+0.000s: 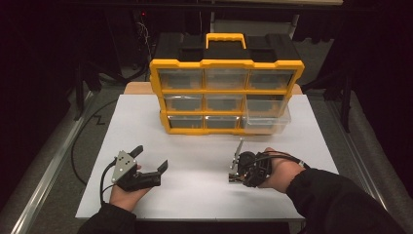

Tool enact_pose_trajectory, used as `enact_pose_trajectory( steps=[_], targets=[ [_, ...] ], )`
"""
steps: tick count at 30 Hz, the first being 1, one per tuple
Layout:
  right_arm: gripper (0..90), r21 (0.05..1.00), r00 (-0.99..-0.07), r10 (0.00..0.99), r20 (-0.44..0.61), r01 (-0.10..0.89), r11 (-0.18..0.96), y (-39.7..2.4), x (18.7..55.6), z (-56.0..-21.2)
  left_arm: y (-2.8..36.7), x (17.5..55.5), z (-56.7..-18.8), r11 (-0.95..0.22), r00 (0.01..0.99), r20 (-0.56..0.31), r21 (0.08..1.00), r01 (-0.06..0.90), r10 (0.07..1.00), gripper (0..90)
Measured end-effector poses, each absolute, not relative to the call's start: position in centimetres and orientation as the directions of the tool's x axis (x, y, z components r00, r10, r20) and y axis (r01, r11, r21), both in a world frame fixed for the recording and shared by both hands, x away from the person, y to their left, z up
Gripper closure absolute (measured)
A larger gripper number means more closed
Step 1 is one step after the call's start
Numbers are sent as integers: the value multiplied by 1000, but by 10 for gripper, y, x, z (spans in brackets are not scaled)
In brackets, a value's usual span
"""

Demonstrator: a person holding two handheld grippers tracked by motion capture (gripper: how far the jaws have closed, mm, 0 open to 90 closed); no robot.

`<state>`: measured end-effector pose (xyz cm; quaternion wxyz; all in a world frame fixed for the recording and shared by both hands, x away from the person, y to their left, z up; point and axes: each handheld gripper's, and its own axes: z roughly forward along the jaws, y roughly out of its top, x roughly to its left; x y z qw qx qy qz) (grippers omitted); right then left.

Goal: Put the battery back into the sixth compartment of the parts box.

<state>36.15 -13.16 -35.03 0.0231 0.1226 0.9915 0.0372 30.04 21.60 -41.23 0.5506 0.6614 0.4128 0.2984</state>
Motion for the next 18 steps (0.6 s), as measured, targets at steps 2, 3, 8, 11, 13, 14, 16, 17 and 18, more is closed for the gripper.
enact_pose_trajectory(
  steps=[2,3,8,11,13,14,16,17,18],
  targets=[
    [795,86,-964,263,-39,259,962,-134,362,-347,216,300,-412,-52,481,-61,975,218,875,4],
    [795,85,-964,264,-40,260,962,-135,363,-346,216,300,-412,-51,481,-62,975,218,874,4],
    [794,81,-960,278,-44,274,958,-141,366,-339,216,300,-412,-50,485,-63,975,217,872,4],
    [794,80,-955,291,-52,286,955,-146,367,-335,215,300,-412,-48,485,-64,975,217,872,4],
    [794,82,-951,304,-58,298,951,-150,368,-332,215,300,-412,-48,484,-64,975,216,872,4],
    [794,86,-951,305,-60,299,950,-152,368,-331,215,300,-412,-49,484,-64,975,216,873,4],
    [793,84,-947,314,-66,308,948,-156,370,-327,215,300,-412,-48,485,-64,975,216,872,4],
    [793,81,-944,323,-67,318,945,-158,370,-326,215,300,-412,-47,485,-65,975,216,872,4],
    [793,82,-942,328,-69,322,943,-160,371,-324,215,300,-413,-48,486,-65,975,216,872,4]
  ],
)
